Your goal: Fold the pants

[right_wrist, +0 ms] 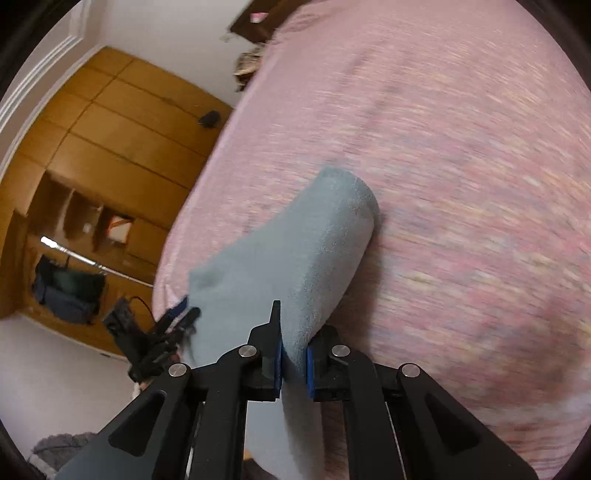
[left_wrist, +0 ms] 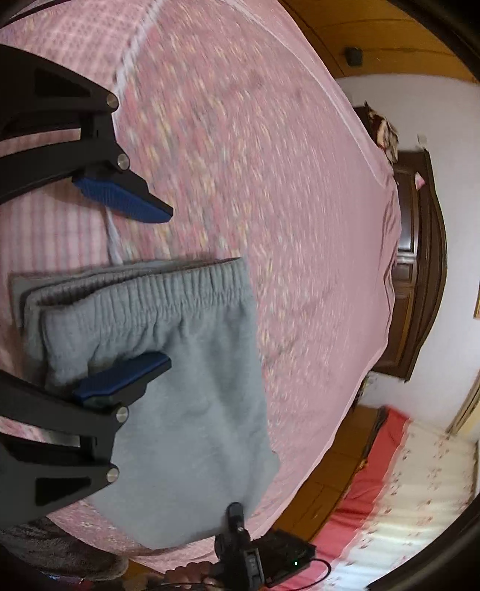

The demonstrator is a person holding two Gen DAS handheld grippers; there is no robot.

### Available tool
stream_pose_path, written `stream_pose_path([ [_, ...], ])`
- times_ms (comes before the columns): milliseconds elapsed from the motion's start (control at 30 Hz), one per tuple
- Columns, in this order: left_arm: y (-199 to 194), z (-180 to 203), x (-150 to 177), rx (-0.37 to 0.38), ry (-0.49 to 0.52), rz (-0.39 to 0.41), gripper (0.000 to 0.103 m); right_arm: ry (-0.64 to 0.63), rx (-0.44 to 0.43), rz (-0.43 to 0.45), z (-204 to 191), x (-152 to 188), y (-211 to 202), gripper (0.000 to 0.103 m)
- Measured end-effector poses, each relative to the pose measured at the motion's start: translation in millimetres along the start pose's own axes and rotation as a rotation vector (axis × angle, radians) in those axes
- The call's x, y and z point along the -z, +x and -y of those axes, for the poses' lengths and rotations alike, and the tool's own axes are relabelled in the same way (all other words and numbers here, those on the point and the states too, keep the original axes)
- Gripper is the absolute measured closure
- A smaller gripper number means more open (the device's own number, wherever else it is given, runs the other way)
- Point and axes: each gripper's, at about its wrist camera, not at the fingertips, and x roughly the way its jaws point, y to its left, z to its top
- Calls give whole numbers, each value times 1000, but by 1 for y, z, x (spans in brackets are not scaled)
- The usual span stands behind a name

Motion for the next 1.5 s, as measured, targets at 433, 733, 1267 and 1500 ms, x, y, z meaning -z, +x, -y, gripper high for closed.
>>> stream_pose_path([
  [433,-14,10,2,-36,-23,-12,27,31,63,116,16,24,-77,41],
  [733,-73,49,-29,-20,44,57,27,-169,-84,52,-62,57,-46,41],
  [1267,2,12,8,29,-68,-143,28,85,-146,-85,7,74,1,103],
  [1500,-10,11,16,25,-31,-122,28,73,-111,-85,6,75,-9,103],
])
